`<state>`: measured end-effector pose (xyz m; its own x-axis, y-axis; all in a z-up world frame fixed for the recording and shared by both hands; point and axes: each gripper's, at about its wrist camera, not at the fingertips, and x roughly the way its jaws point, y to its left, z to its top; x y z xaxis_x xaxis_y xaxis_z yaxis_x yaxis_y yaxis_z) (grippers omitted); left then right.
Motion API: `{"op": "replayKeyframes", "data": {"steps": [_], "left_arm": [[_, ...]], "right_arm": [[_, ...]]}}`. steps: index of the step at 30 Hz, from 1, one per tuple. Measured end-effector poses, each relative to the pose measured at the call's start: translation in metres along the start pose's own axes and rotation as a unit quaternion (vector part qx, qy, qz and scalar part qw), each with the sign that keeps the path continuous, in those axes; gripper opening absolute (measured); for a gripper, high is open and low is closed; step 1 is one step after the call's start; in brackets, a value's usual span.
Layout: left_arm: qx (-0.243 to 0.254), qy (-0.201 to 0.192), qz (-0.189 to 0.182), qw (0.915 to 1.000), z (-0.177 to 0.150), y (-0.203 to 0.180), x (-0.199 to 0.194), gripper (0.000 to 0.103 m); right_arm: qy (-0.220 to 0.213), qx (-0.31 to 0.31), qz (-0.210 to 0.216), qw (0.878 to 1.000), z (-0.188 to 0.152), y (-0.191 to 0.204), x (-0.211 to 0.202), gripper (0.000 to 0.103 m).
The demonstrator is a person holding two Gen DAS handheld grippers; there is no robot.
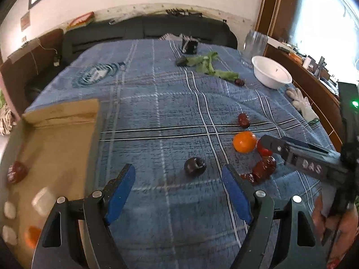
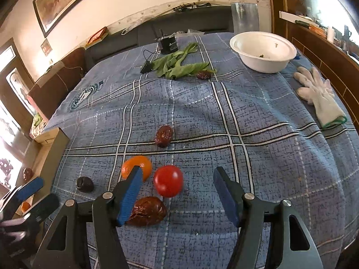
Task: Organize fruits
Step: 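Grasp the dark round plum with the left tool while the right tool grasps the red tomato, then carry the plum toward the box with the left tool while the right tool carries the tomato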
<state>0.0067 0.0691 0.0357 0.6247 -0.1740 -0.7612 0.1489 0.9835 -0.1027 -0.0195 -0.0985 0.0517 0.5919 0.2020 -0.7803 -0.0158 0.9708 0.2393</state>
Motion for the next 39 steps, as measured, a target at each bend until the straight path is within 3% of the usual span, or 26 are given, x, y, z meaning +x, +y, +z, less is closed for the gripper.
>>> {"op": "replayKeyframes", "data": {"steps": [4,9,12,14,17,31,39], "left_arm": [[0.004,0.008,-0.011,0.9999,0.003,-0.004,0.018,0.074],[-0.006,0.026,-0.034,0.9991,-0.001,-0.002,0.035,0.046],[-0.007,0.012,-0.039,0.9991,-0.002,-0.001,0.034,0.046],[-0.007,0.007,-0.042,0.9991,-0.004,-0.001,0.034,0.044],[-0.006,0.004,-0.057,0.9984,-0.004,-0.001,0.033,0.022],[-0.021,-0.029,-0.061,0.9975,-0.005,0.004,0.02,0.022],[-0.076,-0.055,-0.083,0.9922,-0.018,0.036,-0.044,0.022]], "right_arm": [[0.005,-0.007,0.006,1.0,-0.002,0.0,0.007,0.061],[0.004,-0.014,0.009,1.0,-0.003,-0.001,0.011,0.057],[0.001,-0.018,0.009,1.0,-0.004,-0.001,0.011,0.052],[-0.001,-0.022,0.005,1.0,-0.005,0.001,0.011,0.041],[-0.004,-0.032,0.001,0.999,-0.006,0.006,0.011,0.032],[-0.047,-0.026,0.001,0.999,-0.01,0.008,-0.007,0.032],[-0.082,-0.061,0.025,0.994,-0.013,0.045,-0.048,0.032]]}}
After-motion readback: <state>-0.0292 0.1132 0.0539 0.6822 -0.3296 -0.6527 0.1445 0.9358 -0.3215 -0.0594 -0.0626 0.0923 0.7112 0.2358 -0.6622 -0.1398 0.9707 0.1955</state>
